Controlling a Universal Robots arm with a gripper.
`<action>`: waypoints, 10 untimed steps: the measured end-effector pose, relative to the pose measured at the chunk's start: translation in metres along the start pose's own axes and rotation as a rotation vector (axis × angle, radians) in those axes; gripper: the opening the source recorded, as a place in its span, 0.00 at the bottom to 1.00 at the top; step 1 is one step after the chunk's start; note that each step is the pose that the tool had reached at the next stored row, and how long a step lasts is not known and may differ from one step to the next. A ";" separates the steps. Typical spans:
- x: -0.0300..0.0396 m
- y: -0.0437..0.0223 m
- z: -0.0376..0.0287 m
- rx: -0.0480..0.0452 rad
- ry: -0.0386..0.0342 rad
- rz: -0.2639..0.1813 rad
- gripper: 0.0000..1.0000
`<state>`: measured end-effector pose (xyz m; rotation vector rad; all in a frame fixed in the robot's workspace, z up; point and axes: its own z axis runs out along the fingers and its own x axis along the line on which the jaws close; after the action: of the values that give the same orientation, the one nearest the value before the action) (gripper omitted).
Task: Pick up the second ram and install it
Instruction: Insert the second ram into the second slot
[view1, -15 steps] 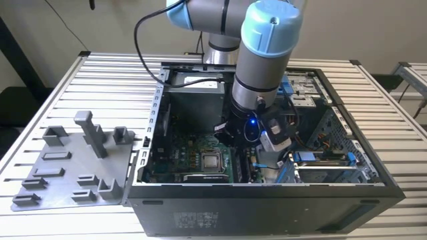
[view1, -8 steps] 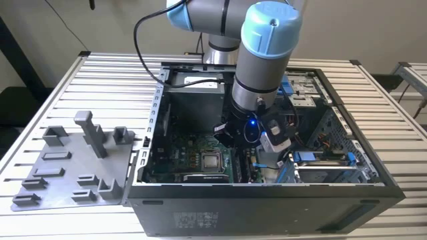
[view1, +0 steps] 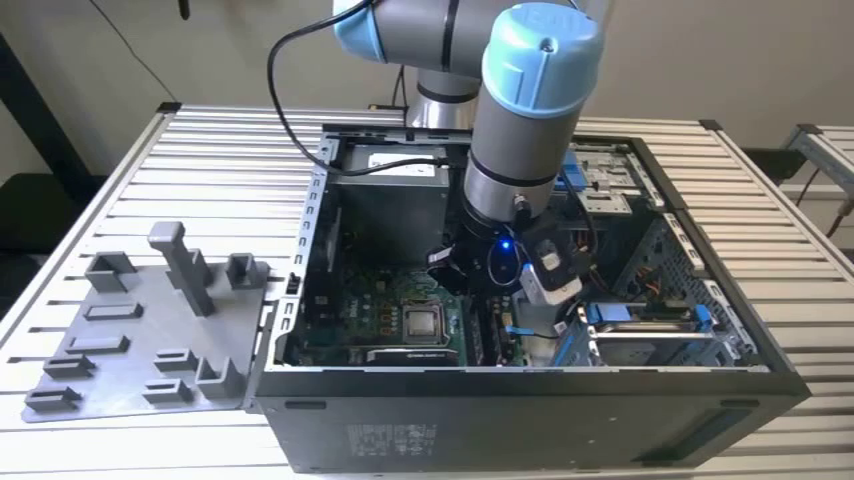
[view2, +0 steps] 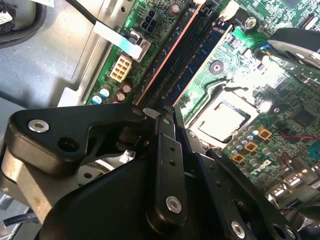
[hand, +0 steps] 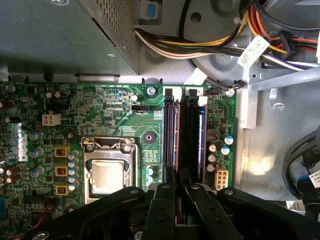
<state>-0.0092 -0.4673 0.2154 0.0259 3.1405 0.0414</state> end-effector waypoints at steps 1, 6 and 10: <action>0.0000 0.0000 0.0000 -0.0001 0.0000 0.000 0.14; 0.0000 0.0000 -0.0008 0.0000 0.0000 0.000 0.22; 0.0000 0.0004 -0.0166 0.0000 0.0009 0.001 0.22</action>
<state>-0.0092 -0.4673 0.2320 0.0272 3.1413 0.0414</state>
